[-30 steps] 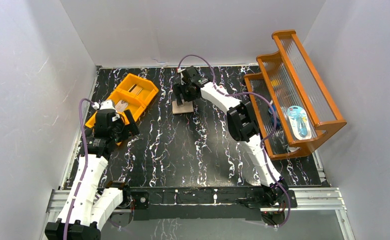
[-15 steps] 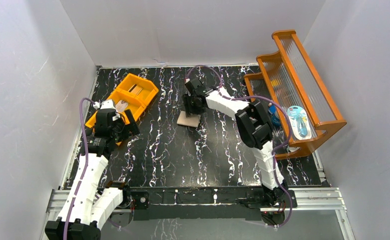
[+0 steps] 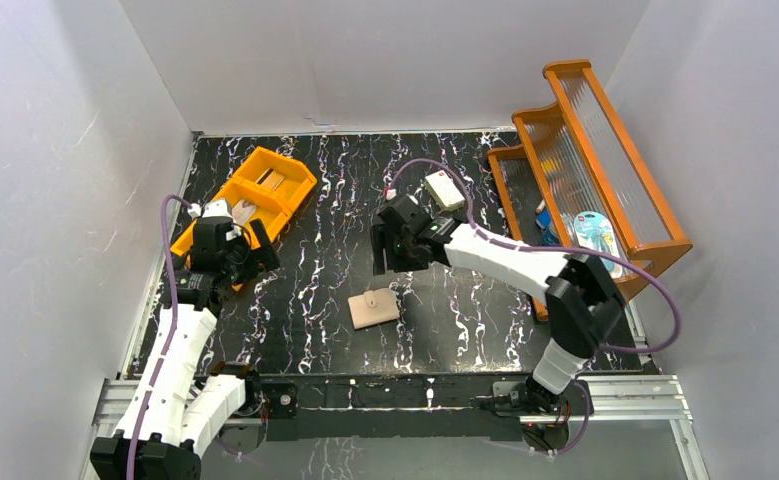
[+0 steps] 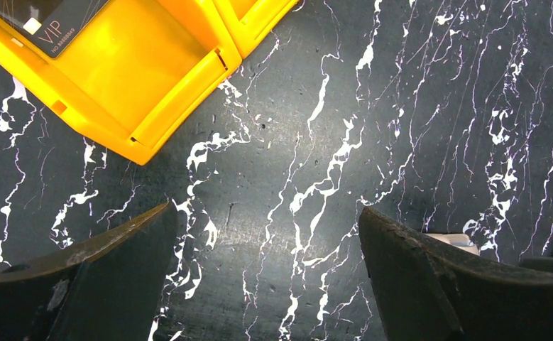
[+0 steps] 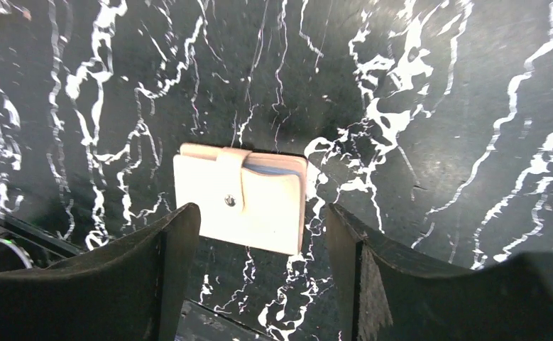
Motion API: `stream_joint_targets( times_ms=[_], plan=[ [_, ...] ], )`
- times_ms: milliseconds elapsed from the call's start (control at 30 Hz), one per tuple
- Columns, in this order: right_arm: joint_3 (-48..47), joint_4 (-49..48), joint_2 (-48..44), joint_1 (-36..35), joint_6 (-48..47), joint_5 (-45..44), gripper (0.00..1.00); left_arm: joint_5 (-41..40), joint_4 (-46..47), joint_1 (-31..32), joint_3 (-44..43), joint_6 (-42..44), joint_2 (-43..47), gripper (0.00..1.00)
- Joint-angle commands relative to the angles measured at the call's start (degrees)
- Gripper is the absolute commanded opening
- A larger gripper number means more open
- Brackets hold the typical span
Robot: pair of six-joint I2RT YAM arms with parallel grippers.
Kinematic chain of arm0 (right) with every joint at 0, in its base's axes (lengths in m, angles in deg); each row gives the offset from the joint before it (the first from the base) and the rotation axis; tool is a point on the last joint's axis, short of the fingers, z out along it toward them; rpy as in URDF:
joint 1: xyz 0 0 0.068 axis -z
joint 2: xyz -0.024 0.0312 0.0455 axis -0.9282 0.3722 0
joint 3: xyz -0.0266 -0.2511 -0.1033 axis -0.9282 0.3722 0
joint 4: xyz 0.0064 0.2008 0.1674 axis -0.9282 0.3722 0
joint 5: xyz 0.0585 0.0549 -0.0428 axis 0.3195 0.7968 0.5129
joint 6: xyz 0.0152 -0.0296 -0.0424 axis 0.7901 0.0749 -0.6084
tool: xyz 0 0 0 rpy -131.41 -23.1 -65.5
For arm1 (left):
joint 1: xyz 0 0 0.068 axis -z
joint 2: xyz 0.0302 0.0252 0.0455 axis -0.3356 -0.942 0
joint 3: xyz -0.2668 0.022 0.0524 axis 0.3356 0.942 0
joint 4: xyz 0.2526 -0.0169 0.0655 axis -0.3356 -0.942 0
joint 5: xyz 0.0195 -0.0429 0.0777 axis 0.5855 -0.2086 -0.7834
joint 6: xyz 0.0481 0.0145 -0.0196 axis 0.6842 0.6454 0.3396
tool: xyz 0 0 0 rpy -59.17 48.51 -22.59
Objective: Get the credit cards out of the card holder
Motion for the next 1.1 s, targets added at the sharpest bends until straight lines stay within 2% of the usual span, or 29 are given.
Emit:
stream_joint_targets(
  times_ms=[0, 67, 267, 400, 467, 667, 800, 967, 1033, 1067],
  plan=[
    [-1.31, 2.34, -5.41, 1.11, 0.03, -4.72, 0.76, 0.54, 0.58, -0.35, 0.41, 0.55, 0.01, 0.98],
    [-1.38, 2.35, -5.74, 1.16, -1.70, -4.64, 0.78, 0.59, 0.56, -0.29, 0.42, 0.47, -0.08, 0.98],
    [-3.73, -2.17, -2.07, 0.69, -13.73, 12.99, 0.76, 0.85, 0.57, -0.30, 0.24, 0.55, -0.85, 0.98],
    [-8.51, -1.32, 4.56, -1.30, -19.58, 16.81, 0.74, 0.56, 0.48, -0.29, 0.29, 0.48, -0.54, 0.98],
    [-12.18, 1.57, 8.21, -2.66, -22.13, 16.34, 0.73, 0.30, 0.42, -0.31, 0.32, 0.39, -0.18, 0.98],
    [-12.87, 2.57, 13.86, -3.92, -26.17, 14.25, 0.69, -0.17, 0.28, -0.25, 0.45, 0.20, 0.20, 0.98],
    [-8.60, 2.20, 11.50, -3.95, -21.18, 7.63, 0.64, -0.26, 0.27, -0.30, 0.39, 0.20, 0.26, 0.98],
    [0.91, 4.28, 4.85, -3.97, -5.33, -5.69, 0.61, -0.15, 0.28, -0.29, 0.46, 0.11, 0.15, 0.98],
    [5.52, 3.90, 0.95, -4.03, 0.92, -5.29, 0.61, -0.16, 0.32, -0.37, 0.43, 0.11, 0.19, 0.98],
    [8.74, 1.96, -1.80, -4.17, 3.44, -2.24, 0.60, -0.20, 0.30, -0.30, 0.44, 0.11, 0.16, 0.98]
  ],
)
